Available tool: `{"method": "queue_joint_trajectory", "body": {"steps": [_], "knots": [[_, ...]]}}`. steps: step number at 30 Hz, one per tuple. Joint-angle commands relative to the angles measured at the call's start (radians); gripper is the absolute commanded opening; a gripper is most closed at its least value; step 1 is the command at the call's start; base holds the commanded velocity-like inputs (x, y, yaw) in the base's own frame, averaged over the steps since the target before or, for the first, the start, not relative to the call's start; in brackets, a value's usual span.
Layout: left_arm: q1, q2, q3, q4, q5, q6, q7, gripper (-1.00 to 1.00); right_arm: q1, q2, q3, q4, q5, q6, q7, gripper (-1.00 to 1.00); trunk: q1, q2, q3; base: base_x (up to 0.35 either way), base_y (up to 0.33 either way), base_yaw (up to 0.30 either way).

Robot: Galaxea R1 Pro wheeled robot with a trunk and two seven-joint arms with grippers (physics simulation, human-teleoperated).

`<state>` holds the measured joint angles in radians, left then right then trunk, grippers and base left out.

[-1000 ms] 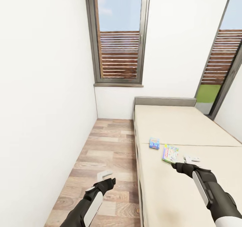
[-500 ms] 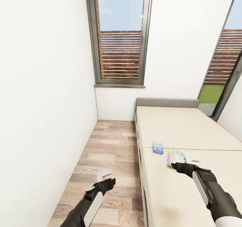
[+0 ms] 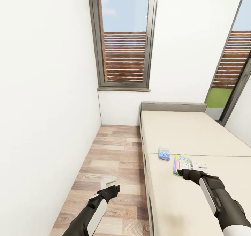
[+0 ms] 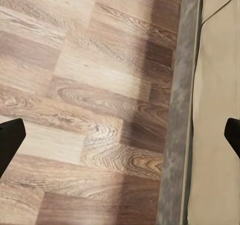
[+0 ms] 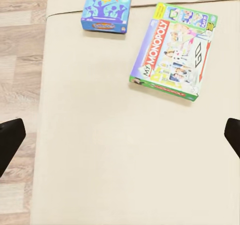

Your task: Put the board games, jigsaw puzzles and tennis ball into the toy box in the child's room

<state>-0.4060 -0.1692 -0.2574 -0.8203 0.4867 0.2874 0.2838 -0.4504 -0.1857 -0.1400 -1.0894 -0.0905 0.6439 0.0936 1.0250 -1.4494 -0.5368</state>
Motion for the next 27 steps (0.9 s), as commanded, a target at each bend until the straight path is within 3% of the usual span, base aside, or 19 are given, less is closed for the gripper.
{"method": "queue_joint_trajectory", "body": {"steps": [1, 11, 27], "knots": [[0.0, 0.001, -0.003, -0.002, 0.01, 0.003, 0.009, 1.0, -0.001, 0.0, -0.001, -0.001, -0.008, 0.005, 0.0, 1.0, 0.0, -0.001, -0.001, 0.003, 0.001, -0.136], [0.0, 0.001, -0.003, -0.002, 0.01, 0.003, 0.009, 1.0, -0.001, 0.0, -0.001, -0.001, -0.008, 0.005, 0.0, 1.0, 0.0, -0.001, -0.001, 0.001, 0.001, -0.149], [0.0, 0.002, 0.002, -0.002, 0.011, 0.003, 0.002, 1.0, -0.001, 0.0, -0.001, -0.001, -0.008, 0.005, 0.0, 1.0, 0.0, -0.001, -0.001, 0.0, 0.036, -0.023]]}}
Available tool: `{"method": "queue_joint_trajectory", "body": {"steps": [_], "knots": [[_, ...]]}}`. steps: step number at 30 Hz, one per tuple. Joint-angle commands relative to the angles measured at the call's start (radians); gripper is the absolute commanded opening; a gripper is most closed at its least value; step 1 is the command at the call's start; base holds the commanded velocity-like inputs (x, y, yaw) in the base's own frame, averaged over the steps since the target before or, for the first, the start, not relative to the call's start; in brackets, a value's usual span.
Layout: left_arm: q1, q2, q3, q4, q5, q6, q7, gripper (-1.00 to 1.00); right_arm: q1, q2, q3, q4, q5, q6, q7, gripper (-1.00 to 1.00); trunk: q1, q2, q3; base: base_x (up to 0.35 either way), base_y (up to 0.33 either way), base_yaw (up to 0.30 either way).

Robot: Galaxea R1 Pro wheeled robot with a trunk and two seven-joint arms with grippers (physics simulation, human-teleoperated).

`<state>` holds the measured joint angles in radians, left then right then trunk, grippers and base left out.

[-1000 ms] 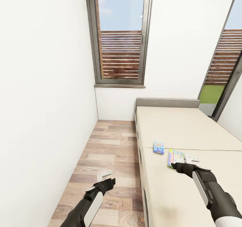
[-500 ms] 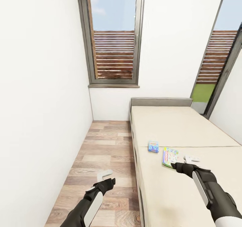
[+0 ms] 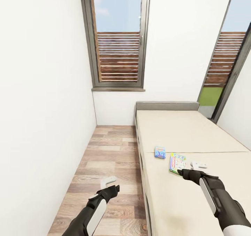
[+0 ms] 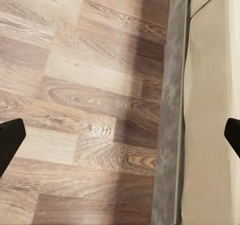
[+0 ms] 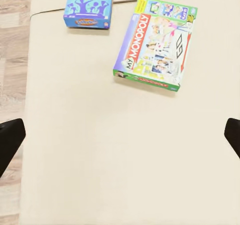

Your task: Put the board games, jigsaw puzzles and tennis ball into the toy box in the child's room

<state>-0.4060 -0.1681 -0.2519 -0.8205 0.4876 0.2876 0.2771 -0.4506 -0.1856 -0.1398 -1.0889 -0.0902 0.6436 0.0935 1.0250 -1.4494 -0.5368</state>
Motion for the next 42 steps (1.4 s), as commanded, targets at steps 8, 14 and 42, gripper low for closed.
{"method": "queue_joint_trajectory", "body": {"steps": [8, 14, 42], "knots": [[-0.001, 0.0, -0.003, -0.002, 0.01, 0.002, 0.007, 1.0, -0.001, 0.0, -0.001, -0.002, -0.008, 0.005, 0.0, 1.0, 0.0, -0.001, -0.001, 0.0, 0.219, -0.002], [-0.001, 0.0, -0.003, -0.002, 0.01, 0.002, 0.007, 1.0, -0.001, 0.0, -0.001, -0.002, -0.008, 0.005, 0.0, 1.0, 0.0, -0.001, -0.001, 0.0, 0.181, -0.001], [-0.001, 0.0, -0.003, -0.002, 0.01, 0.002, 0.008, 1.0, -0.001, 0.0, -0.001, -0.002, -0.006, 0.005, 0.0, 1.0, 0.0, -0.001, -0.001, 0.0, 0.038, 0.0]]}}
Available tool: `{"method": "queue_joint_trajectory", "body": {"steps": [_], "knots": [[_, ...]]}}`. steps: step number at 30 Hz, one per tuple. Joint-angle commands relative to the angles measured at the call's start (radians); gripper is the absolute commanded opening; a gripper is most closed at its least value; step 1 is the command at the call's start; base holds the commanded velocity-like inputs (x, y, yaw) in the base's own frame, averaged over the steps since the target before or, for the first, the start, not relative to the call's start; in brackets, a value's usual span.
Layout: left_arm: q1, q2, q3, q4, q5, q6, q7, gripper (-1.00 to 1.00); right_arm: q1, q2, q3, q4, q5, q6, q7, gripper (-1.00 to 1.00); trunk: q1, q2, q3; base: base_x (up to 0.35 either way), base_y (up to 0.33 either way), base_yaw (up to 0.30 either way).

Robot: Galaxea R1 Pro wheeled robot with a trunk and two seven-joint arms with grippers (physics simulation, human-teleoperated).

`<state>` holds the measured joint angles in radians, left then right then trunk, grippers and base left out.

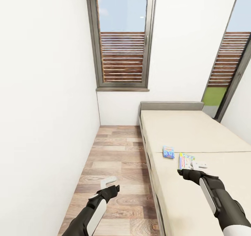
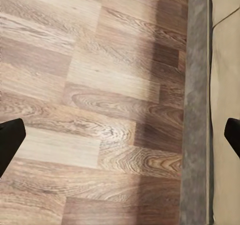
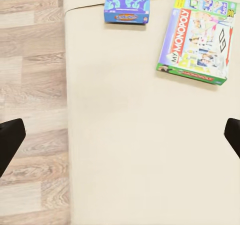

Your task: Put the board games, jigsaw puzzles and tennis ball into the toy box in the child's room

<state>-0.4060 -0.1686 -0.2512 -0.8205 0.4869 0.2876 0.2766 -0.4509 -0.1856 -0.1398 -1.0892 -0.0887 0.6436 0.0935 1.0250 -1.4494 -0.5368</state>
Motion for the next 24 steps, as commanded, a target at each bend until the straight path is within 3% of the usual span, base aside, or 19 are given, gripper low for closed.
{"method": "queue_joint_trajectory", "body": {"steps": [1, 14, 24], "knots": [[-0.001, 0.001, -0.003, -0.002, 0.01, 0.002, 0.009, 1.0, -0.001, 0.0, -0.001, -0.001, -0.008, 0.005, 0.0, 1.0, 0.0, -0.001, -0.001, 0.0, 0.144, 0.0], [-0.001, 0.0, -0.004, -0.002, 0.011, 0.002, 0.005, 1.0, 0.0, -0.001, -0.001, -0.001, -0.008, 0.005, 0.0, 1.0, 0.0, -0.001, -0.001, 0.0, 0.222, 0.0], [-0.001, 0.0, -0.006, -0.002, 0.011, 0.002, 0.006, 1.0, 0.0, -0.005, -0.001, -0.001, -0.008, 0.005, 0.001, 1.0, 0.0, -0.001, -0.001, 0.0, 0.059, 0.0]]}}
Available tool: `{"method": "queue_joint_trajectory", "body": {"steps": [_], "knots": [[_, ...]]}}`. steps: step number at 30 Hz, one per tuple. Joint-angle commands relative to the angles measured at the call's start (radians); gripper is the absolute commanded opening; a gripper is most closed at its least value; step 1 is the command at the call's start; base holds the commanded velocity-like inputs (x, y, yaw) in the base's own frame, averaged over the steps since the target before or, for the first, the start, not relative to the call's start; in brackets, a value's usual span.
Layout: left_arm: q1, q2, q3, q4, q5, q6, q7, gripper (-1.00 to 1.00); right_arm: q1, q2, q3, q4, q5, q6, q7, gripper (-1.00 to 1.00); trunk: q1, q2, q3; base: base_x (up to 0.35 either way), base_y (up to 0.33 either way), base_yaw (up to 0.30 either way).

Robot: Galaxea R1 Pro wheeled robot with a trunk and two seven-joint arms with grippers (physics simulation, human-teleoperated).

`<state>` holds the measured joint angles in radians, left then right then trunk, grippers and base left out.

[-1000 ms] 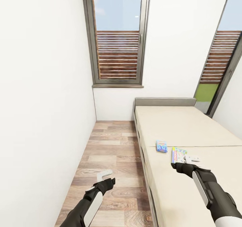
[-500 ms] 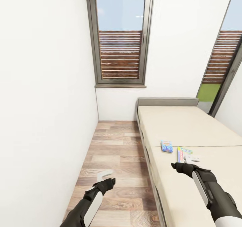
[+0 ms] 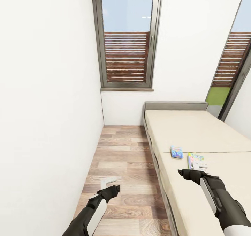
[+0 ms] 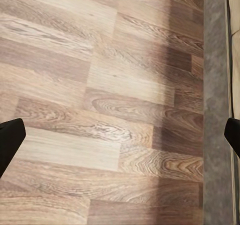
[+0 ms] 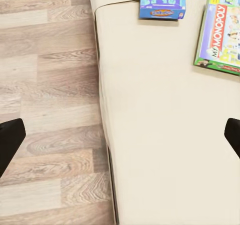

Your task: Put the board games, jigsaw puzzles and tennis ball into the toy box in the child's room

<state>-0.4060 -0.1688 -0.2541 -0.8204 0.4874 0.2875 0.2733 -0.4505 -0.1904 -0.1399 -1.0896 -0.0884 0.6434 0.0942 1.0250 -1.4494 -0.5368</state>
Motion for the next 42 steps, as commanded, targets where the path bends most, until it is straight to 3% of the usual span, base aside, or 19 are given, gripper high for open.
{"method": "queue_joint_trajectory", "body": {"steps": [1, 42], "knots": [[-0.001, 0.001, -0.003, -0.002, 0.011, 0.002, 0.009, 1.0, -0.001, 0.0, -0.001, -0.001, -0.008, 0.005, 0.0, 1.0, 0.0, -0.001, -0.001, 0.0, 0.024, 0.0], [-0.001, 0.001, -0.004, -0.002, 0.011, 0.003, 0.007, 1.0, 0.0, 0.0, -0.001, -0.001, -0.008, 0.005, -0.001, 1.0, 0.0, -0.001, -0.001, 0.012, 0.046, 0.0]]}}
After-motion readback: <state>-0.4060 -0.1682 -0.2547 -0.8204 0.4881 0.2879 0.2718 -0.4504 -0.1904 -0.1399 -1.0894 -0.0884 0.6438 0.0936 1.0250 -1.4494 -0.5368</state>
